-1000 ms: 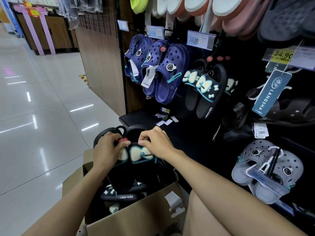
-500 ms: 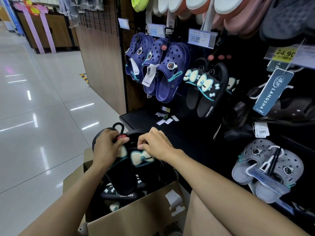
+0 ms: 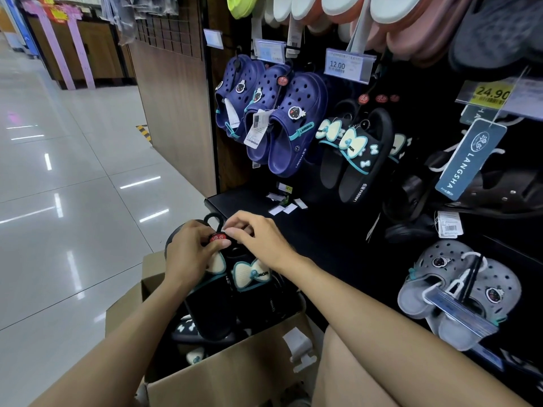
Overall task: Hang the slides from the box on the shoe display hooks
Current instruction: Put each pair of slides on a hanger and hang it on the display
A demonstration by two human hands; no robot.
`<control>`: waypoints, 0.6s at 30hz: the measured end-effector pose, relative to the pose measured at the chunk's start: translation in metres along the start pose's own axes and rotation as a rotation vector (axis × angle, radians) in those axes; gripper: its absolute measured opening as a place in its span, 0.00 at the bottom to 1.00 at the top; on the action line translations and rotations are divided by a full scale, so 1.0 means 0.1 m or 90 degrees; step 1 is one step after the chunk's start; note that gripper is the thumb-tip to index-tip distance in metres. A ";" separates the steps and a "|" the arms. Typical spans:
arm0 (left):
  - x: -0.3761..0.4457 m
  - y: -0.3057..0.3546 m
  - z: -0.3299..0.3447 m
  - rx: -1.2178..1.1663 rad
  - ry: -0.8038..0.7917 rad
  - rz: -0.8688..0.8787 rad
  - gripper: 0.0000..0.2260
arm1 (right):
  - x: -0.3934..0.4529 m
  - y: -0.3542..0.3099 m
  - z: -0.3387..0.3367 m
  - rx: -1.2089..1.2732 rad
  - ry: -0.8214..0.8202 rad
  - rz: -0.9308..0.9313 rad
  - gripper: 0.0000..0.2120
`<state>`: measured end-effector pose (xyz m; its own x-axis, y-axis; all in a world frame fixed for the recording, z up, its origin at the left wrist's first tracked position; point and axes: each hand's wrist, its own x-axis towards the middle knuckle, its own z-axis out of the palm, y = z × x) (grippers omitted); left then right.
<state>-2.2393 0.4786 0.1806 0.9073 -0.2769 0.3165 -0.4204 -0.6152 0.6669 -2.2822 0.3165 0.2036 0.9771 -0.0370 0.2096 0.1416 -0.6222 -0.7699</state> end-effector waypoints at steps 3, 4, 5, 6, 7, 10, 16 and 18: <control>0.02 0.00 0.05 0.005 -0.051 0.032 0.07 | 0.04 -0.02 0.01 0.067 0.033 0.013 0.04; 0.03 0.00 0.07 0.011 -0.072 0.042 0.08 | 0.05 -0.02 0.02 0.078 0.039 0.021 0.03; 0.03 0.01 0.09 0.010 -0.090 0.046 0.08 | 0.05 -0.02 0.02 0.080 0.045 0.030 0.02; 0.03 0.02 0.10 -0.001 -0.101 0.046 0.07 | 0.06 -0.02 0.03 0.082 0.053 0.037 0.01; 0.02 0.03 0.10 -0.015 -0.102 0.046 0.06 | 0.06 -0.01 0.03 0.083 0.063 0.045 0.02; 0.01 0.07 0.11 -0.071 -0.083 0.040 0.07 | 0.07 -0.03 0.03 0.076 0.115 0.075 0.04; 0.03 0.05 0.12 -0.140 -0.067 0.021 0.12 | 0.08 -0.03 -0.06 0.062 0.221 0.128 0.06; 0.02 0.04 0.11 -0.114 -0.056 0.008 0.14 | 0.08 -0.02 -0.07 0.066 0.239 0.137 0.06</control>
<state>-2.2389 0.4678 0.1762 0.8963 -0.3516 0.2702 -0.4191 -0.4725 0.7753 -2.2753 0.3123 0.2112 0.8634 -0.4504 0.2274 -0.0250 -0.4882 -0.8724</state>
